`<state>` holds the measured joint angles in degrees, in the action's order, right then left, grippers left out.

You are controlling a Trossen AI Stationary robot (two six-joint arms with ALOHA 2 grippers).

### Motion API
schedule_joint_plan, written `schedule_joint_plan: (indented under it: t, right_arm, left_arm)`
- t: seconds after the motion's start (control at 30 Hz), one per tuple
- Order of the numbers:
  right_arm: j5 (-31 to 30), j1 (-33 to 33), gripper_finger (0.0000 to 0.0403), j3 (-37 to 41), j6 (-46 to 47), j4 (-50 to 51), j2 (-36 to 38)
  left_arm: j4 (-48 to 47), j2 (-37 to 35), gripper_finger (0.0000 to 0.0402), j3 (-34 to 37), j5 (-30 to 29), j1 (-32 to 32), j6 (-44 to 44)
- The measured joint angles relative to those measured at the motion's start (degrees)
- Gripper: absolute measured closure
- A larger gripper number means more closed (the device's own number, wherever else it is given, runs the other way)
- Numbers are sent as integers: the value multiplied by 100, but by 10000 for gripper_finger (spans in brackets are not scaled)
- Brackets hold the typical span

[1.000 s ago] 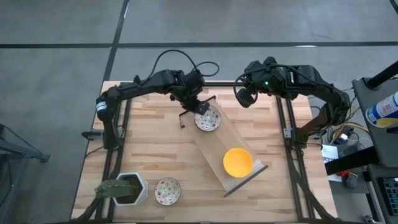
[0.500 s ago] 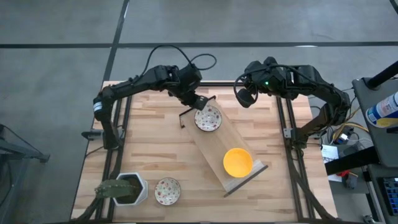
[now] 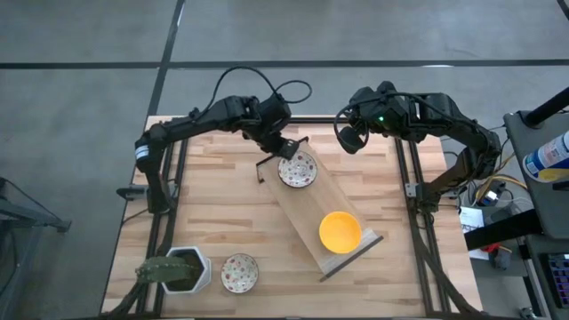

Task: Pick & Place Mini bowls
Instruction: Stack the top white bowl on the white bowl on the shelf, then stack the white bowl on the white bowl on the shelf

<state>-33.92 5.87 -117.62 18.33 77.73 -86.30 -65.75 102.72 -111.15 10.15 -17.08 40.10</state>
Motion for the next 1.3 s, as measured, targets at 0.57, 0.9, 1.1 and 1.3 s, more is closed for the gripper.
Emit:
schedule_joint_plan:
  t: [0.57, 0.9, 1.1, 1.3]
  right_arm:
    - [118, 0, 346, 0, -12, 4, 0]
    - [139, 0, 346, 0, -25, 4, 4]
    - [140, 0, 346, 0, 0, 2, 6]
    - [267, 0, 346, 0, 18, 1, 7]
  left_arm:
    - [-19, -279, 335, 136, -145, 113, -58]
    - [-466, -533, 335, 147, -4, 476, -518]
    - [-675, -823, 335, 168, 346, 1102, -573]
    - [-1354, -901, 335, 171, 384, 1886, -851]
